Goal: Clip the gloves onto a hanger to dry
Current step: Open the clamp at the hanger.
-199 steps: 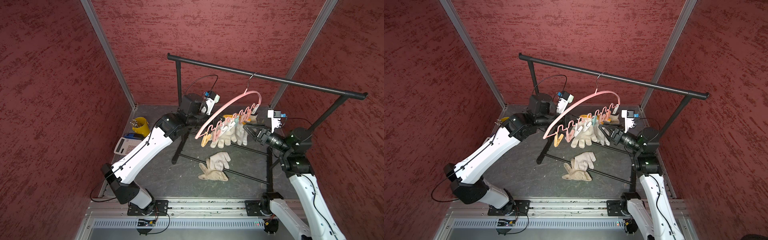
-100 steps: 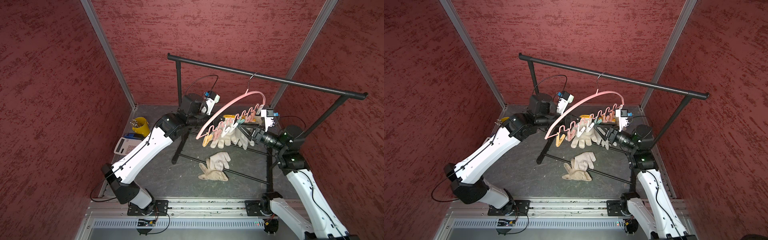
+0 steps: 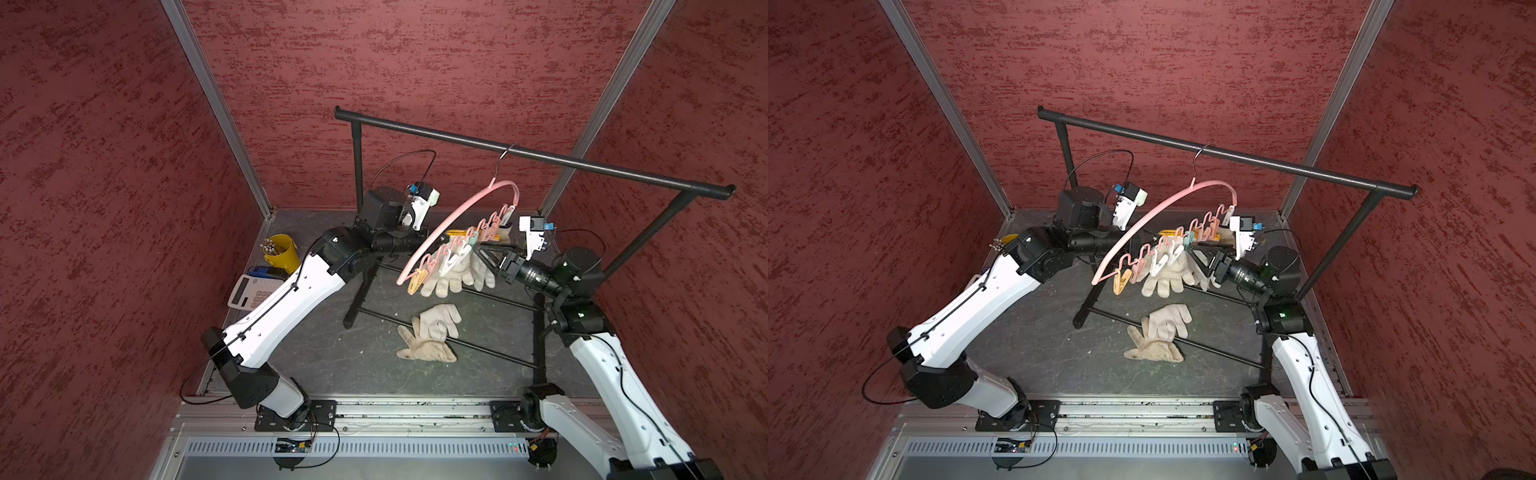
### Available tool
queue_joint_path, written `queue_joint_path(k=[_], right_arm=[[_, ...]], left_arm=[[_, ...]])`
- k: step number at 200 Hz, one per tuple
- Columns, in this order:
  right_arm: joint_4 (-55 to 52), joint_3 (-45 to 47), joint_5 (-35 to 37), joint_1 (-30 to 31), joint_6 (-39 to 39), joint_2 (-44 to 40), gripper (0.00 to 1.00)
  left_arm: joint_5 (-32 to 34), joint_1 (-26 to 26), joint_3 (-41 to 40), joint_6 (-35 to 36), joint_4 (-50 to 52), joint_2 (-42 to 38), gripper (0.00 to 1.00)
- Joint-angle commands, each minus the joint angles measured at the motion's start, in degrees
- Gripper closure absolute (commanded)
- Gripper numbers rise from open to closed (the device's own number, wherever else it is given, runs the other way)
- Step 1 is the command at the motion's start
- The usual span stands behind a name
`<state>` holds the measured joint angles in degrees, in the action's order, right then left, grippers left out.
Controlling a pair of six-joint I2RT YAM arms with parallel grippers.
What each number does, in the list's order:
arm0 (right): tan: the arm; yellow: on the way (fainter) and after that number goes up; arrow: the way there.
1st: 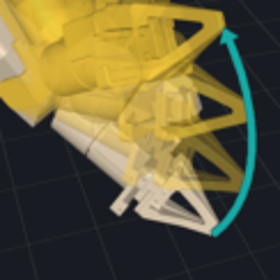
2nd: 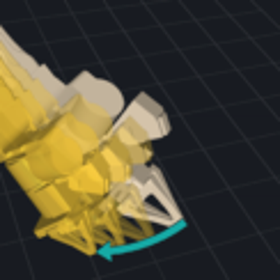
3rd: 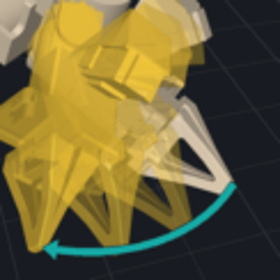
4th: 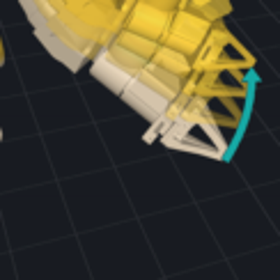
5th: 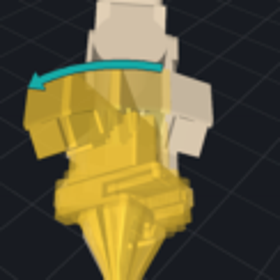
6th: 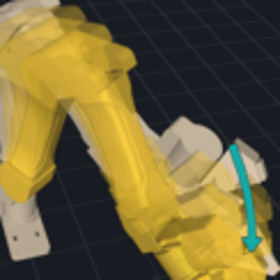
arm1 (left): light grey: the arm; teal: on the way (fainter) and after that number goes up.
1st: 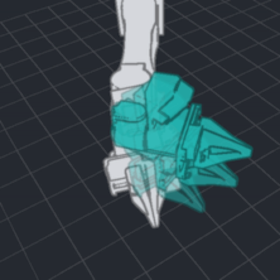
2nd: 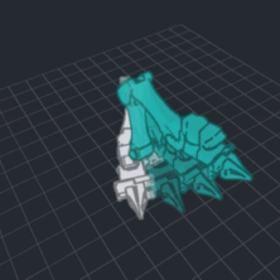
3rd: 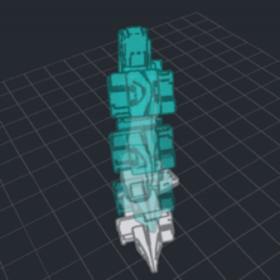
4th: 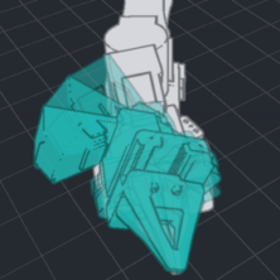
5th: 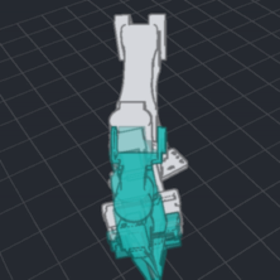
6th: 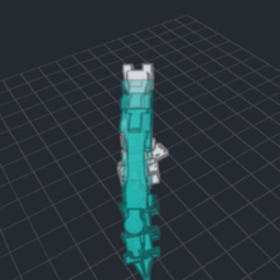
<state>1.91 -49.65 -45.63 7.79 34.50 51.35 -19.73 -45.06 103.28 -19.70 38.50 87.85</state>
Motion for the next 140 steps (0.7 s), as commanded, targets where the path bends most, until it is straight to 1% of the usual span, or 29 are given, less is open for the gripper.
queue_joint_path(k=[1,31,101,140], right_arm=[[1.8,-1.3,1.5,1.3,-0.5,0.7,0.41],[2.2,-1.8,2.3,1.9,-1.0,1.5,0.41],[5.3,-3.9,1.3,2.6,-0.6,5.0,0.41],[6.0,-4.4,2.0,2.6,-1.0,5.1,0.41]], left_arm=[[-1.3,0.2,-0.4,0.2,-2.3,-0.8,1.00],[-1.4,0.2,-0.5,0.3,-2.2,-0.9,1.00],[-1.4,0.4,-0.6,0.4,-1.8,-1.2,1.00],[-1.4,0.5,-1.1,0.3,-1.8,-1.5,1.00]])
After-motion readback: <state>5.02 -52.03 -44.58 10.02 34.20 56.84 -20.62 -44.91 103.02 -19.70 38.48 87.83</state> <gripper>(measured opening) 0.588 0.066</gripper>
